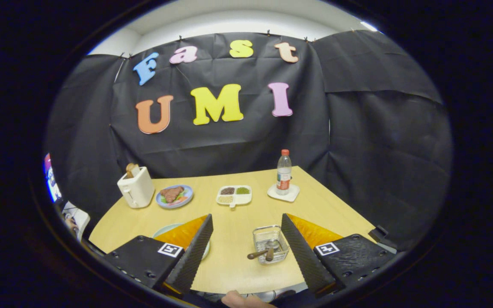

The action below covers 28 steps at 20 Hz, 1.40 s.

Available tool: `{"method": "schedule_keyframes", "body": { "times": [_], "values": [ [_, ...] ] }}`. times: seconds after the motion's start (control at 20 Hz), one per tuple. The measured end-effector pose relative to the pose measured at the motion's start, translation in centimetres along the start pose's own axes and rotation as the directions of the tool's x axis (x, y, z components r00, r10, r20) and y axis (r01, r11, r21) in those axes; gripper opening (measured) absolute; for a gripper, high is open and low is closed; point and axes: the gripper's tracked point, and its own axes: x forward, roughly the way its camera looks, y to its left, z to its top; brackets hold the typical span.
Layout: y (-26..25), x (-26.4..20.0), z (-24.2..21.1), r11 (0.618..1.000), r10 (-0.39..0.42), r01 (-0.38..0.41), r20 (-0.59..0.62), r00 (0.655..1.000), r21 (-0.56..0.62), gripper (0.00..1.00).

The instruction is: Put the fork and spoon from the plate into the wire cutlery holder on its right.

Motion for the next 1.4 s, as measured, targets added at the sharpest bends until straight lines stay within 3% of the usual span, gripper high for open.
{"method": "schedule_keyframes", "body": {
  "times": [0.6, 1.4],
  "values": [
    [7.2, -8.0, 3.5, 0.995, 0.069, -0.05, 0.239, 0.969, -0.082, 0.96],
    [9.2, -8.9, 2.1, 0.99, 0.099, -0.067, 0.267, 0.958, -0.126, 0.96]
  ]
}}
